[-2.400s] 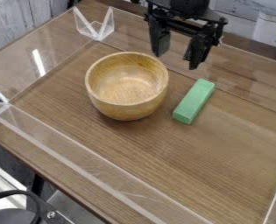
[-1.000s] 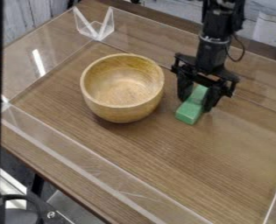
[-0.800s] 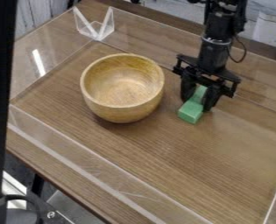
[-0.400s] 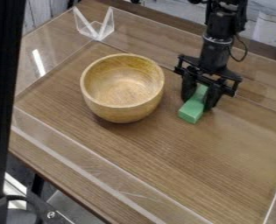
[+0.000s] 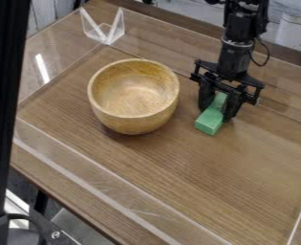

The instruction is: Put the green block in the brown bowl

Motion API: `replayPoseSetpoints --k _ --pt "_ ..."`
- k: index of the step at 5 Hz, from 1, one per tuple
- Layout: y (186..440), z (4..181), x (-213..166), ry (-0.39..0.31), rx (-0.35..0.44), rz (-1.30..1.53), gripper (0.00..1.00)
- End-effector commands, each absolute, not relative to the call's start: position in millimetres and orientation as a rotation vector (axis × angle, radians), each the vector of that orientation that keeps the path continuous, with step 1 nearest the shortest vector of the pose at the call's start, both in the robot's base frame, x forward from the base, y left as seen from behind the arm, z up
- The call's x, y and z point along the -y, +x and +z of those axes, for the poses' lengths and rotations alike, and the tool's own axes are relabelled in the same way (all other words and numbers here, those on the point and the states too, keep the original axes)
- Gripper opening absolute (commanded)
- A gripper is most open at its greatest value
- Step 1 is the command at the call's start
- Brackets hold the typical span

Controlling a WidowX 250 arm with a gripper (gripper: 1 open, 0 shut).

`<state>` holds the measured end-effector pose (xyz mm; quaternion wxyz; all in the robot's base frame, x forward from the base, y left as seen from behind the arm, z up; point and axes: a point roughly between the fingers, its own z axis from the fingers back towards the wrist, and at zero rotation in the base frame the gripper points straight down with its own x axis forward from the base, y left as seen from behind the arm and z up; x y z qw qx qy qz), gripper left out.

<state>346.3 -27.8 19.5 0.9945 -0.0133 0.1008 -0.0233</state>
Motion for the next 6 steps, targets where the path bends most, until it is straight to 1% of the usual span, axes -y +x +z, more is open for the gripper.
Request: replayPoseSetpoints --k 1,6 --pt "366 28.6 34 -0.048 -0.118 -0.114 0.00" --pt "374 27.8 47 -0.095 -0.096 -0.178 0.00"
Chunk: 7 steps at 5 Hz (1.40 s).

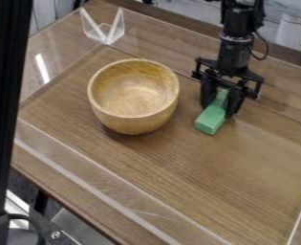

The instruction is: Put the green block in the brown bowl

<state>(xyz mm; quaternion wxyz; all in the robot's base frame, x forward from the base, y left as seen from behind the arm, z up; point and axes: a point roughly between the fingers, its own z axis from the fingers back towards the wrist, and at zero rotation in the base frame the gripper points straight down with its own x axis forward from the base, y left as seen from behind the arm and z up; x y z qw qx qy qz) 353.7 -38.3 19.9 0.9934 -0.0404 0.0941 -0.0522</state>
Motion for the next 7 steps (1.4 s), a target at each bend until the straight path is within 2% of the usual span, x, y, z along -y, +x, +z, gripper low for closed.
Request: replayPoseSetpoints --k 1,2,6,7 --pt "374 27.2 50 -0.102 -0.093 -0.190 0.00" --pt "375 26.5 52 -0.107 -0.092 -0.201 0.00" --pt "365 87.6 44 -0.124 -0.005 -0.219 0.00" --pt "360 128.9 36 -0.107 0.071 -0.202 0.00"
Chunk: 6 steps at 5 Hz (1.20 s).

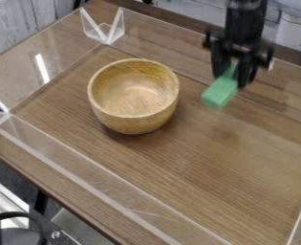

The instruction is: Put the green block in the brown bowl

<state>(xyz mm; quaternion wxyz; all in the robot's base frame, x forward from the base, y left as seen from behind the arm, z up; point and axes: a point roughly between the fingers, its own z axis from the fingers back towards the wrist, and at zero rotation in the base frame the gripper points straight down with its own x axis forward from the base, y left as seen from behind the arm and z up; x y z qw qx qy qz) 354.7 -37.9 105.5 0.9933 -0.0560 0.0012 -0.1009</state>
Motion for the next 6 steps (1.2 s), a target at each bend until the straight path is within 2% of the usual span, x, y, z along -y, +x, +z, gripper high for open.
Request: replayPoseSetpoints --k 1,2,3,4,6 --pt "350 152.6 9 -0.094 0.101 -0.152 0.00" --pt "335 159.1 -12 -0.085 0.103 -0.105 0.00" --pt "317 159.4 -37 -0.072 0.094 -0.063 0.00" --pt "309 158.4 -61 -0.062 0.085 -0.022 0.00" --pt "292 134.7 -94 -0.026 0.030 0.033 0.00"
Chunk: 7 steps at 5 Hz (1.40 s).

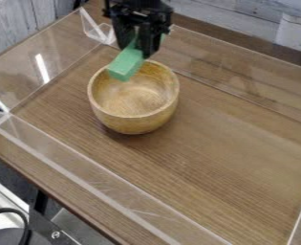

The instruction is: Put the green block in the brown bowl

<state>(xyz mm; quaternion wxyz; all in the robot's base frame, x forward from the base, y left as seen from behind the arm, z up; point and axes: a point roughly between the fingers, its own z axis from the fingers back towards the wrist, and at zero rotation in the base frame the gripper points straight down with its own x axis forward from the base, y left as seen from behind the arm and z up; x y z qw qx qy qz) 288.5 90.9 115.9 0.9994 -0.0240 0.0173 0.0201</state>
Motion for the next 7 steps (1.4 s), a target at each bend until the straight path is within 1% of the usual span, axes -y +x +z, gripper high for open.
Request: replayPoseSetpoints --k 1,3,4,7 --pt "288 118.3 -106 -0.017 0.006 0.050 0.00" --pt "284 88.3 -117 -0.006 -0.039 0.064 0.00" --pt "285 79.2 -119 -0.001 -0.050 0.068 0.00" --pt "284 79.3 -119 -0.010 -0.050 0.075 0.00"
